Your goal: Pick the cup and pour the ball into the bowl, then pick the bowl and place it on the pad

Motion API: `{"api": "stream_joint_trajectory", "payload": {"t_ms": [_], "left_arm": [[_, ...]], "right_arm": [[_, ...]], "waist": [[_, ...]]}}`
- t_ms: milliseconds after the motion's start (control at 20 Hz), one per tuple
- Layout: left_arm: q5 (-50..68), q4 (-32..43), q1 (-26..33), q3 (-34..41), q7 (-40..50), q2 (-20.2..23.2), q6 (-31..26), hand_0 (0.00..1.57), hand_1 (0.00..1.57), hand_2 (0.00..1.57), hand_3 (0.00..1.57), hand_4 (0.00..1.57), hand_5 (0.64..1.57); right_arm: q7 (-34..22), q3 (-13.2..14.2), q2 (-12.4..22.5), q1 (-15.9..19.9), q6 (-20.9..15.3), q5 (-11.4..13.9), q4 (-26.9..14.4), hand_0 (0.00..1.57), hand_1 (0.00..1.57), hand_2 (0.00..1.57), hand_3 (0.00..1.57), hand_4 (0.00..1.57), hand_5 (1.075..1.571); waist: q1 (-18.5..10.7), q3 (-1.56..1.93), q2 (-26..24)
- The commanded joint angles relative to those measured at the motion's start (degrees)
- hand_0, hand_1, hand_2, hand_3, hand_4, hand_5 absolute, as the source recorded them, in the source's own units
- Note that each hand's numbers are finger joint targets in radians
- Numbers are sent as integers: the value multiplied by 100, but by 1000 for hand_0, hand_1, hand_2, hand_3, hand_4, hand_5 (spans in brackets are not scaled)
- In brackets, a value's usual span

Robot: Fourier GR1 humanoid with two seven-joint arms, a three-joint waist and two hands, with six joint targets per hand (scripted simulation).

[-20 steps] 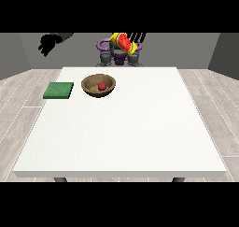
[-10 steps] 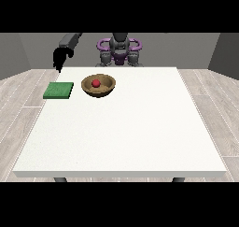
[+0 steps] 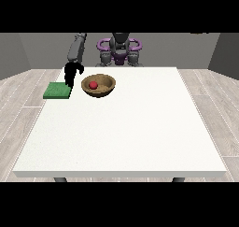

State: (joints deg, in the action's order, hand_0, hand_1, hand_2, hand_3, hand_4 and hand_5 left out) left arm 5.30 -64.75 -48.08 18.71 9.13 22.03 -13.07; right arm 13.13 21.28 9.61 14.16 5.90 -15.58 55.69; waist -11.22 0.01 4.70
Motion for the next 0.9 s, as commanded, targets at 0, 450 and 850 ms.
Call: {"api": "stream_joint_trajectory", "payload": {"t_ms": [0,450,850], "left_arm": [[304,-69,375,261,-157,387,-368,0,0,0,0,977,1553],[767,-600,231,490,263,875,-440,0,0,0,0,1012,1536],[1074,-682,607,689,210,1269,-784,0,0,0,0,1018,1540]], "right_arm": [[368,-181,-199,329,-130,143,-399,0,0,0,0,646,1560],[1326,-21,18,995,165,126,-1813,0,0,0,0,523,1554],[1635,-79,21,1213,68,177,-2228,0,0,0,0,449,1546]], "waist": [[185,1,127],[135,6,654],[227,4,757]]}}
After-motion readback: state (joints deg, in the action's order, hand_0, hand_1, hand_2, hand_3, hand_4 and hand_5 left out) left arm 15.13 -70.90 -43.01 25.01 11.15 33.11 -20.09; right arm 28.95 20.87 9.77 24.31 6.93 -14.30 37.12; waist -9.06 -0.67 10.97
